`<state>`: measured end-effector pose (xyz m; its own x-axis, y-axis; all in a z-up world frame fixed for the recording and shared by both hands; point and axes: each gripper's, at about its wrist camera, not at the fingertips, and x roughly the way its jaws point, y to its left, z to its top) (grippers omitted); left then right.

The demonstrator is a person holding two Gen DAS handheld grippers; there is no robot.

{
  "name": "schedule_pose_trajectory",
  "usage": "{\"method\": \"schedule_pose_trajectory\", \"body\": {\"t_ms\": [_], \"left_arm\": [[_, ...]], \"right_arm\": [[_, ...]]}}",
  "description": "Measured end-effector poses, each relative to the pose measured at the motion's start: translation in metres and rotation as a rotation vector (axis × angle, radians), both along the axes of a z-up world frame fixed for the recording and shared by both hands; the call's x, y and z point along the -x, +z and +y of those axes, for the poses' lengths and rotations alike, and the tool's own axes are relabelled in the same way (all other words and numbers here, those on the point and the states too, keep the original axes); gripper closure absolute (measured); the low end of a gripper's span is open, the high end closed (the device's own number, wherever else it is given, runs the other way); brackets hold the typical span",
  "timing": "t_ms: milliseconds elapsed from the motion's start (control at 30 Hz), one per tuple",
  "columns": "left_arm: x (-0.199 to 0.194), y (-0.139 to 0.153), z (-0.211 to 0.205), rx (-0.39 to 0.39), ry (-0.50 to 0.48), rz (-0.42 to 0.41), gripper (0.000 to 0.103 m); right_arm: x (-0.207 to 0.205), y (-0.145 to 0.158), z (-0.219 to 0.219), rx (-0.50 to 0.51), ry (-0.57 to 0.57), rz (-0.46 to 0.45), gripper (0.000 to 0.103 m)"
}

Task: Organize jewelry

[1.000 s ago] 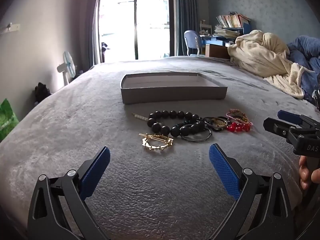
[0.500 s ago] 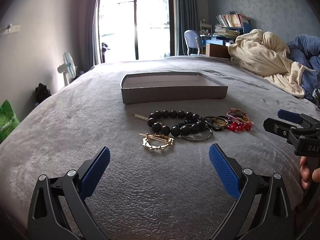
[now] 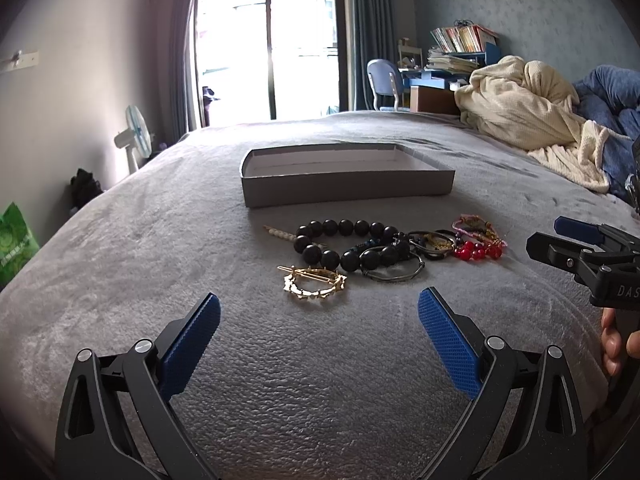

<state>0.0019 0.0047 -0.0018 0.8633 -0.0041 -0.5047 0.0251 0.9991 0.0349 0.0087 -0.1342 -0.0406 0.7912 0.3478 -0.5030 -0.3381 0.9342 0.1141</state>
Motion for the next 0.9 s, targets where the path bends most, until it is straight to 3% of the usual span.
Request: {"method": "schedule_pose_trajectory", "body": {"t_ms": [233, 500, 733, 900], "left_arm": [[0.000, 0.002, -0.001, -0.007, -0.008, -0.004, 0.005], [0.009, 0.016, -0.011, -0.064, 0.006, -0.063, 0.005], [0.007, 0.021, -0.003, 0.001, 0.030, -0.053, 0.005], [0.010, 0.023, 0.004, 0.026, 0.067, -0.091, 0.005]], "right_arm": [[-0.001, 0.000, 0.000, -0.004, 0.004, 0.006, 0.005], [0.000, 0.002, -0.001, -0.012, 0.009, 0.011, 0.005], [0.003, 0.004, 0.002, 0.001, 0.025, -0.004, 0.005], [0.006, 0.006, 0.007, 0.016, 0.044, -0.017, 0.005]]}}
